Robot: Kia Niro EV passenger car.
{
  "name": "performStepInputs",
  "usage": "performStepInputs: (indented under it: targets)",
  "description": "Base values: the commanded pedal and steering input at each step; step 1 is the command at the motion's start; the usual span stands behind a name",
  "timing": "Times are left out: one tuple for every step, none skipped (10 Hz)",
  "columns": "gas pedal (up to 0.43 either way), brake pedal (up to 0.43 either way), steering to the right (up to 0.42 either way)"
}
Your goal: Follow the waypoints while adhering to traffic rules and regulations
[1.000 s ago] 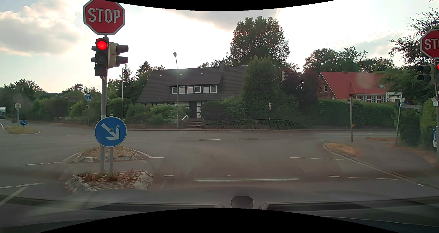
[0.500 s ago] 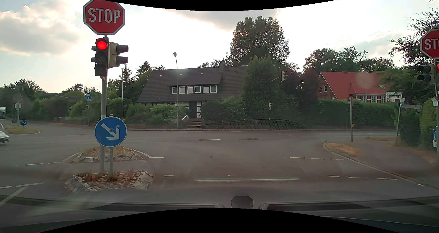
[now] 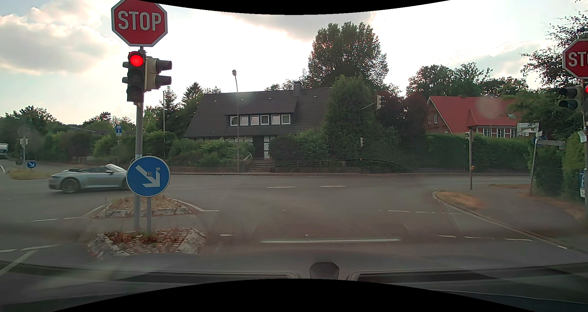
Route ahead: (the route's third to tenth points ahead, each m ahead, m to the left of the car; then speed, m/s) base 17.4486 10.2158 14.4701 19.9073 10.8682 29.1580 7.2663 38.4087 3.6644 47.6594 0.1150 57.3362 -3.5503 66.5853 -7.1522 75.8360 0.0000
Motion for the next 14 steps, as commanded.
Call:
performStepInputs:
  targets:
    - [0.0, 0.25, -0.005]
    - [0.0, 0.25, -0.006]
    - [0.0, 0.25, -0.005]
    - [0.0, 0.25, -0.005]
    - [0.0, 0.25, -0.005]
    - [0.0, 0.25, -0.005]
    - [0.0, 0.25, -0.005]
    - [0.0, 0.25, -0.006]
    - [0.0, 0.25, -0.005]
    - [0.0, 0.25, -0.005]
    - [0.0, 0.25, -0.005]
    - [0.0, 0.25, -0.006]
    - [0.0, 0.25, -0.006]
    - [0.0, 0.25, -0.005]
